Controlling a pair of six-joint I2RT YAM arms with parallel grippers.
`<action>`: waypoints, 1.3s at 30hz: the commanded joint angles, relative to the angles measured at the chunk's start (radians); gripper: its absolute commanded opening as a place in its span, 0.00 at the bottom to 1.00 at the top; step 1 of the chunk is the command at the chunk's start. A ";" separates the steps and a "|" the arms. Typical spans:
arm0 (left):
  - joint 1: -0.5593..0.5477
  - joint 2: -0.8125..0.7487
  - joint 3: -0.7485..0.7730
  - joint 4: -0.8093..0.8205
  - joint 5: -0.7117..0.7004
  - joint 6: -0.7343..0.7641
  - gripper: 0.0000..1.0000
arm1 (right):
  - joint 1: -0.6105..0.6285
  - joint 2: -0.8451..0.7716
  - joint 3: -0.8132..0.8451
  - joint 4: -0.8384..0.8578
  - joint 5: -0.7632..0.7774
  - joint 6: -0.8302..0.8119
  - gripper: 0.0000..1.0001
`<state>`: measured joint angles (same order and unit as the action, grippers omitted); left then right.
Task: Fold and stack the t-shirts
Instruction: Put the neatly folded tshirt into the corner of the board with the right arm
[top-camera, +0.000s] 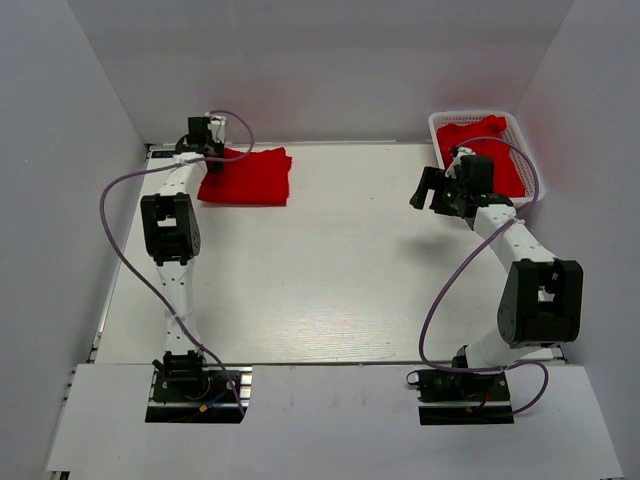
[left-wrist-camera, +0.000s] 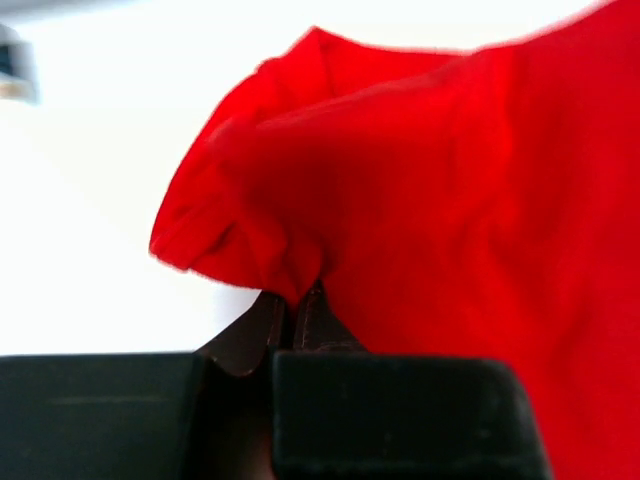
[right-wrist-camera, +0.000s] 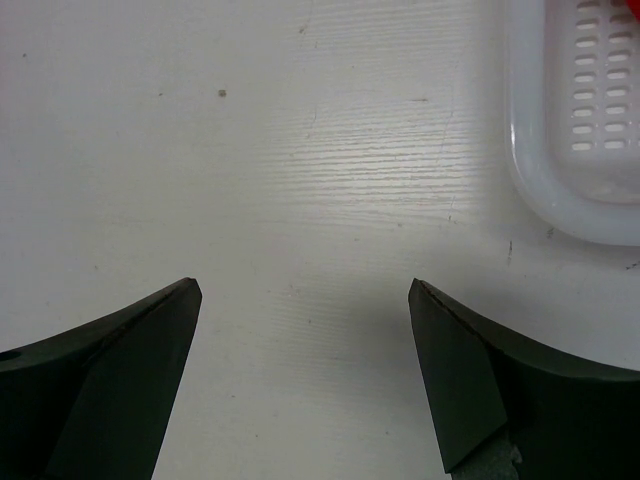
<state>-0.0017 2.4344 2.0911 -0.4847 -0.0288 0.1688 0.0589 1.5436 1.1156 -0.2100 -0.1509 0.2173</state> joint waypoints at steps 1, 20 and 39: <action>0.055 -0.014 0.139 -0.023 -0.037 0.040 0.00 | -0.004 0.018 0.065 -0.009 0.037 0.011 0.90; 0.193 0.087 0.231 0.109 -0.117 0.227 0.00 | -0.004 0.061 0.101 -0.055 0.091 0.024 0.90; 0.223 0.147 0.274 0.219 -0.302 0.183 0.81 | -0.002 0.081 0.093 -0.086 0.019 0.017 0.90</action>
<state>0.2111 2.6297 2.3348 -0.3141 -0.2668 0.4015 0.0589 1.6272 1.1893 -0.2924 -0.1001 0.2356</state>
